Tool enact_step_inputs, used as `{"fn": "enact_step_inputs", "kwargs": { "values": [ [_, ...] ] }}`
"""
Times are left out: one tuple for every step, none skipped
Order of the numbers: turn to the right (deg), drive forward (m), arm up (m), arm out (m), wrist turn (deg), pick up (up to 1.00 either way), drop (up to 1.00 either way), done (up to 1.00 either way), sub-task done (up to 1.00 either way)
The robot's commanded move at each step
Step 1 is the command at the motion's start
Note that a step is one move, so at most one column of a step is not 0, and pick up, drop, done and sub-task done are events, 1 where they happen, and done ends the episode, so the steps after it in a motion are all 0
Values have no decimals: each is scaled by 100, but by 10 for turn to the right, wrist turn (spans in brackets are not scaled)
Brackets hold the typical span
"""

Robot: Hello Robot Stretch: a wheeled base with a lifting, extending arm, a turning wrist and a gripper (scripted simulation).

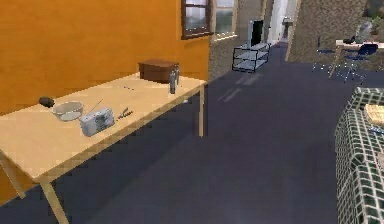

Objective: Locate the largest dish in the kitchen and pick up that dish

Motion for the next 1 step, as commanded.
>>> {"fn": "enact_step_inputs", "kwargs": {
  "values": [
    [0,25,0,0,0,0,0,0,0]
  ]
}}
